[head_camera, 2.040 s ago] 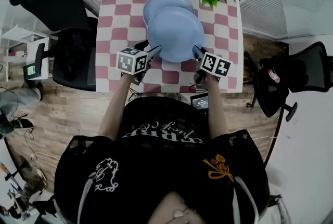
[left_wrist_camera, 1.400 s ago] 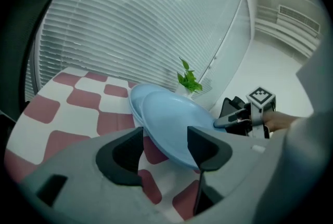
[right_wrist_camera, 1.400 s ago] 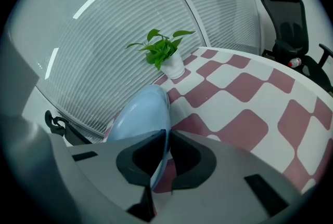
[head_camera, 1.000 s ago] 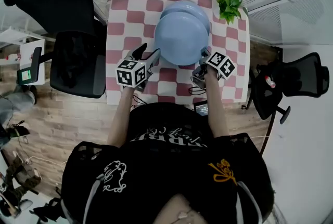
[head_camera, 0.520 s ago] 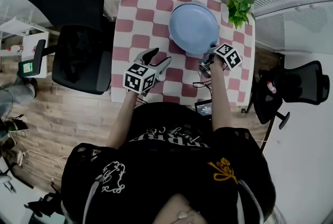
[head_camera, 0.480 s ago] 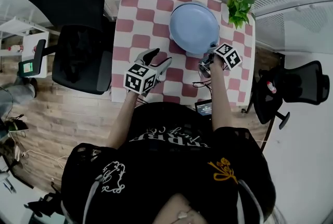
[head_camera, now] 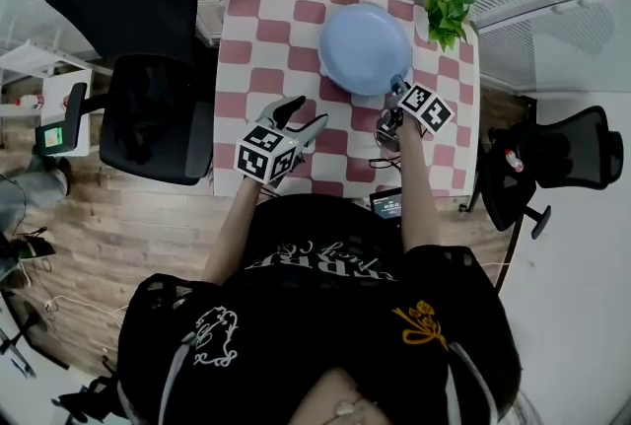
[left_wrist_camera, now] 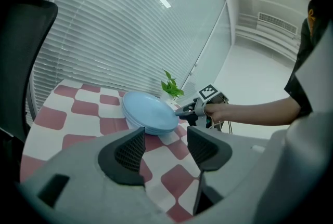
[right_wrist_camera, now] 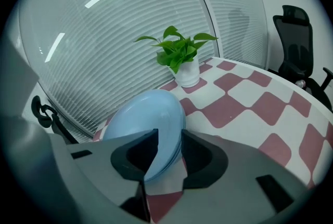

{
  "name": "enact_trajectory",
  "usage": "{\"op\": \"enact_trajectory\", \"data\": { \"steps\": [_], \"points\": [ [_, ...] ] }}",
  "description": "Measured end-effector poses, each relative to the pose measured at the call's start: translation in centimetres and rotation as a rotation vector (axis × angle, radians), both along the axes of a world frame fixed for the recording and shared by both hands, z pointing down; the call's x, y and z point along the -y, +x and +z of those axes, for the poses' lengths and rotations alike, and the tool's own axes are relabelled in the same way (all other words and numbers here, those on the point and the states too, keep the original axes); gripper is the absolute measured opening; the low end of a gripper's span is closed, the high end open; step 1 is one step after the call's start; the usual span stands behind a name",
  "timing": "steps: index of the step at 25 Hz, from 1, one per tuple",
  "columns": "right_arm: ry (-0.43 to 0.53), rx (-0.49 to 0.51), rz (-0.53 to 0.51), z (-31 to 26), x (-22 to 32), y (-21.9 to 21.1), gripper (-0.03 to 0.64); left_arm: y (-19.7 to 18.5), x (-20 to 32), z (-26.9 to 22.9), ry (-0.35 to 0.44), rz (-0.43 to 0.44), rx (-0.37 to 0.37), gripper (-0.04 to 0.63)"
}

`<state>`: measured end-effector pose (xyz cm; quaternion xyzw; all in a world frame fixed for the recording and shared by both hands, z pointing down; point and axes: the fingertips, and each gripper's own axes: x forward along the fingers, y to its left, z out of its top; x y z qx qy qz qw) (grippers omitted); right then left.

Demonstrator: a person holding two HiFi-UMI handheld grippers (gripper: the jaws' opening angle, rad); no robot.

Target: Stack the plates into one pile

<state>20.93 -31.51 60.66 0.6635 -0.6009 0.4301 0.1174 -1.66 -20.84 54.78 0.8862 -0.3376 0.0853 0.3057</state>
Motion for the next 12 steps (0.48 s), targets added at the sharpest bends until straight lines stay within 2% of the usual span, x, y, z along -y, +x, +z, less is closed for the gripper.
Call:
{"op": "enact_trajectory", "data": {
  "steps": [7,12],
  "points": [
    [0.164,-0.075,-0.183,-4.5,-2.9,-2.7,0.099,0.7,-0.9,-0.6,0.028,0.056,-0.002,0.259],
    [0.236,-0.053,-0.305,-6.6,-6.3,-5.3,0.098,1.8,-1.5,-1.8,0.054,0.092,-0.036,0.259]
  ]
}}
